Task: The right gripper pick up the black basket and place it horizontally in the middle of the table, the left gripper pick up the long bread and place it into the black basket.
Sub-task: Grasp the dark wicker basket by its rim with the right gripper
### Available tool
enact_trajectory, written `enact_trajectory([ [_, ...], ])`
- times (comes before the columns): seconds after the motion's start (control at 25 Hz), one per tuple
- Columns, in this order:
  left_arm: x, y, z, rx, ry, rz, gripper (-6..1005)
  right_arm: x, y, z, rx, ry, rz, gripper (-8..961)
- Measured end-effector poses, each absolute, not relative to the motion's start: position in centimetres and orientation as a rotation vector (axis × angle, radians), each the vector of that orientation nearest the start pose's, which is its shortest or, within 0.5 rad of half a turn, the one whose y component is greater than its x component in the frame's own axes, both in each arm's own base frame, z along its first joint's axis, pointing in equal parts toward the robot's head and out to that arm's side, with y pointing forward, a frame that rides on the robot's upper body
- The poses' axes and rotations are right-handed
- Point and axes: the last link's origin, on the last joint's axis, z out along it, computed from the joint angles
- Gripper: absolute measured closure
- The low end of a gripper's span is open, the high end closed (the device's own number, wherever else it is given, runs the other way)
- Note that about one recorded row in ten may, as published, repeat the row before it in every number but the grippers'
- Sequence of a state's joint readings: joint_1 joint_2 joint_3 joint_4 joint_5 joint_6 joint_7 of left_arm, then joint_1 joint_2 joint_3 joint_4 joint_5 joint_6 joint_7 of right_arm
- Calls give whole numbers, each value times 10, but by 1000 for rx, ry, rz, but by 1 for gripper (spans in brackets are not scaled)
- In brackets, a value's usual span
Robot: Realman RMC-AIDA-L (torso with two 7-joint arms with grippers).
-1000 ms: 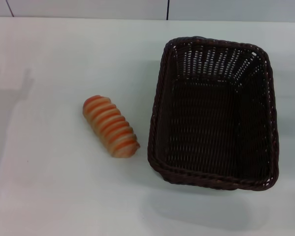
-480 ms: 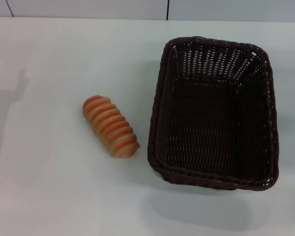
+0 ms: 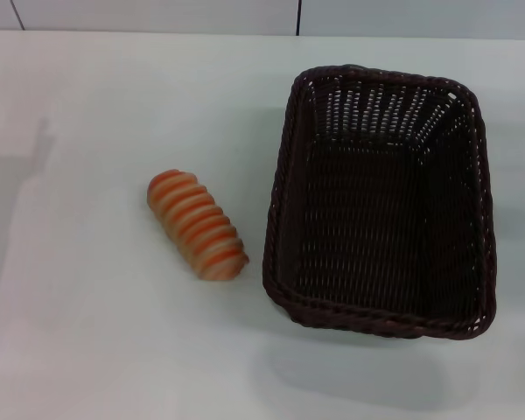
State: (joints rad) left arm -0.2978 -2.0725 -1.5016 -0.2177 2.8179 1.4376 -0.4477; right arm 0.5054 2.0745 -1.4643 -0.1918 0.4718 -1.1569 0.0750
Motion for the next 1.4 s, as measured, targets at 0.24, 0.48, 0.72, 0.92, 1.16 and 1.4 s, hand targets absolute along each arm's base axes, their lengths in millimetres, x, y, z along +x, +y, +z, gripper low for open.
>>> enact_trajectory([
  [0.24,-338,298,54,-1291,-521,-1062,146,338,367,57,-1245,503,665,646],
  [0.48,-341,295,55,-1282,-523,-1056,146,339,364,57,-1247,492,654,645],
  [0.72,-344,291,54,-1281,-531,-1045,147,331,364,48,-1293,473,672,642],
  [0.92,-345,289,54,-1282,-534,-1043,147,325,363,40,-1343,459,682,640],
  [1.16,-346,289,53,-1293,-536,-1035,147,331,354,41,-1344,471,693,637],
  [1.4,-346,291,52,-1296,-542,-1029,148,333,354,40,-1356,507,696,525],
])
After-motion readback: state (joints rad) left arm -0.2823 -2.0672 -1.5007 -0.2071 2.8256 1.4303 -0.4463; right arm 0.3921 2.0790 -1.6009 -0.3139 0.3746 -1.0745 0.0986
